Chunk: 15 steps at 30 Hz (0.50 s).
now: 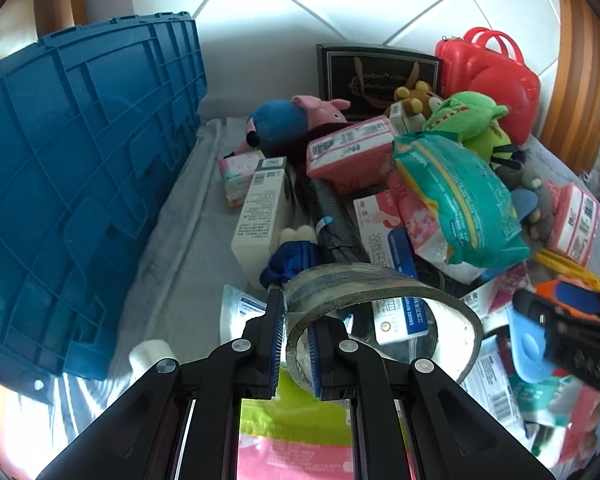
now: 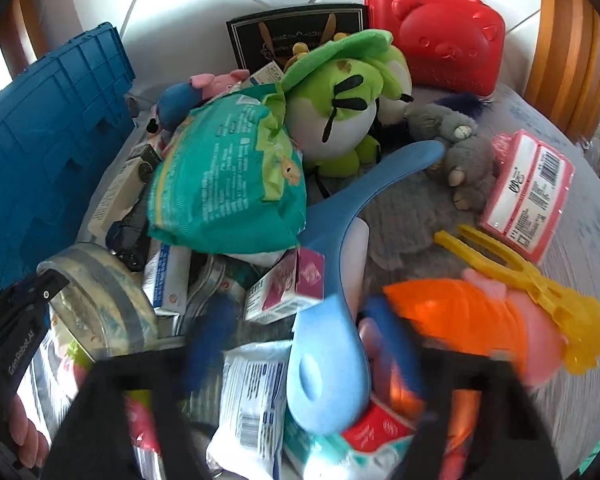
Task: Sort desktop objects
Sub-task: 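Close the left gripper on the clear tape roll while the right closes on a small pink box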
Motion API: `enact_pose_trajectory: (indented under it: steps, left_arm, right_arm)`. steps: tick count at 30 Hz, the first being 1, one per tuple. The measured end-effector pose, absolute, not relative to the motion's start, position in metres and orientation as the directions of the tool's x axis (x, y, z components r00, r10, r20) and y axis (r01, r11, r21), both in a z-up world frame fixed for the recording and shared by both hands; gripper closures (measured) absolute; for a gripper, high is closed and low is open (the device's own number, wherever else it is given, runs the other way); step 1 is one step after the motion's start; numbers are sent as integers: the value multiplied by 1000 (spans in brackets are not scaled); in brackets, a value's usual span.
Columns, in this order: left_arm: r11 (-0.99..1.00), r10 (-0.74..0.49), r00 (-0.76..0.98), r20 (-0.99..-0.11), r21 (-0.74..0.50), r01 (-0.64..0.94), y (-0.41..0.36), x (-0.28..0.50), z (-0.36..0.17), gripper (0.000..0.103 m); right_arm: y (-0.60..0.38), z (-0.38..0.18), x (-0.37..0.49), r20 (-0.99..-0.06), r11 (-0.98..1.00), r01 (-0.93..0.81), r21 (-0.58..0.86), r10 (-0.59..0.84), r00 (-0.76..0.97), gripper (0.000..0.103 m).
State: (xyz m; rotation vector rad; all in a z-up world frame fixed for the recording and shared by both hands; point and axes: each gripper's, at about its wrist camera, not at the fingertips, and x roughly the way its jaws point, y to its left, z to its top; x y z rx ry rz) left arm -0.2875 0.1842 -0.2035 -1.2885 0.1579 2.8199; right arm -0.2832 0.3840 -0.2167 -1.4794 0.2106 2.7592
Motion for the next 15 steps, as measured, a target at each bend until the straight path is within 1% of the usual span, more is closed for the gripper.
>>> enact_pose_trajectory:
  steps: [1,6,8,9,10,15]
  left_arm:
    - [-994,-9,-652,-759,78,-77,185,-290,-205,92]
    - [-994,-7,-640,-768,77,-81,191,-299,-211,92]
    - [-994,-4,-634,-773,73,-83,193,-302,-214,92]
    - [-994,-3,-631,-776,71,-83,194,-304,-215,92]
    - [-994,-1,-627,-779,71,-86,194,-305,-216,92]
    - [-994,4,-620,-784,66,-90,196,-307,-216,92]
  right_arm:
    - [384,-220,-287,-833,-991,-64,116,-62,-549,60]
    - [387,-227,-300,-840,-992,-58,115,-66,-538,60]
    - [384,-229,-303,-841,-995,-47,90,-50,-539,68]
    - [382,-228,-304,-840,-996,-40,83,-48,-541,69]
    - [380,-226,-303,-837,-995,-26,91,-62,-544,77]
    - [361,-218,-303,-829,-989,61,131,-144,-540,83]
